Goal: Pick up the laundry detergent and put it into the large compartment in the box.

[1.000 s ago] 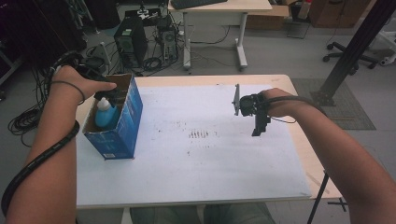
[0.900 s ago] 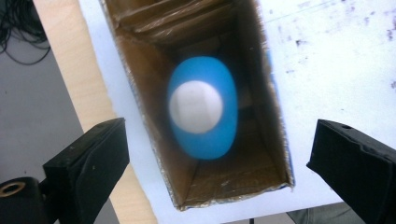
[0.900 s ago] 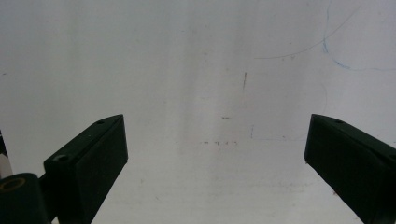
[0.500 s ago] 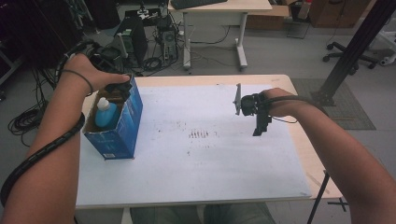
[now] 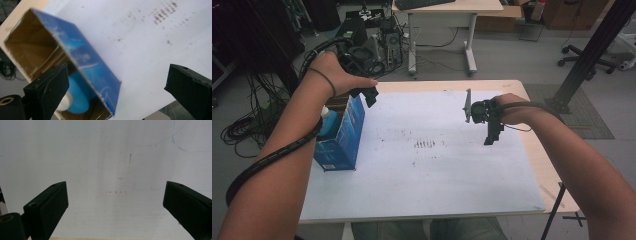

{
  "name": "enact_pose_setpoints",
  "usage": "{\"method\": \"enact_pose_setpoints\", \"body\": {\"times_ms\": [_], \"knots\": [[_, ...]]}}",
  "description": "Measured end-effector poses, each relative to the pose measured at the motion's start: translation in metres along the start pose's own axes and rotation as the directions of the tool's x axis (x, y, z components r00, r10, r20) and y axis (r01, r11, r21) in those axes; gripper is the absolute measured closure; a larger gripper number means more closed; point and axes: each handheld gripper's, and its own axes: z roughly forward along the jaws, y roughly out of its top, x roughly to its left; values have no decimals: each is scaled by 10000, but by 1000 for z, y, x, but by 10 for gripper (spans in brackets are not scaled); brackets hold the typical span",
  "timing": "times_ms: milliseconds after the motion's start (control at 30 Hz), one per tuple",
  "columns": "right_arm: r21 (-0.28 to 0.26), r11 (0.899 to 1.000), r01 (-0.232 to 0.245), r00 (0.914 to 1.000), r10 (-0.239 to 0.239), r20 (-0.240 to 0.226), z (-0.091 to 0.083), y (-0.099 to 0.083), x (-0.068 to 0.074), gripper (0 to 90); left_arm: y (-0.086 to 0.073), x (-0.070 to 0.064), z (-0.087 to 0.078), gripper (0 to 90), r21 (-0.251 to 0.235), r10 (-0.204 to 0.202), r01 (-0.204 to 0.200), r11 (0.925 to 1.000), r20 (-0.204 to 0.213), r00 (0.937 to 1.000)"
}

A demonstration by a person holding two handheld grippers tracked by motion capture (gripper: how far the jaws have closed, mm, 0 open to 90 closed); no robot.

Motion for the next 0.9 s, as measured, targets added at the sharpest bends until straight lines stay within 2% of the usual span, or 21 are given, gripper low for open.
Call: {"method": "enact_pose_setpoints", "body": {"times_ms": [133,267,467,667,833,900], "knots": [[32,10000,-3,10000,3,-18,0,-1,0,61,8,-10,-2,50,-183,526,-522,9985,264,9983],[68,10000,-42,10000,42,-11,-2,-3,0,61,15,-20,-1,51,-288,1007,-1000,9946,248,9946],[57,10000,-53,10000,53,23,-4,-4,0,61,23,-34,2,50,-384,1753,-1738,9840,411,9836],[76,10000,7,10000,-7,11,-5,-4,0,61,30,-46,3,50,-526,2511,-2481,9673,617,9660],[94,10000,-7,10000,6,12,-5,-5,0,61,34,-56,9,48,-655,3195,-3143,9470,941,9429],[93,10000,3,10000,-3,-3,-5,-5,0,61,35,-61,12,49,-686,3374,-3316,9409,1047,9355]]}}
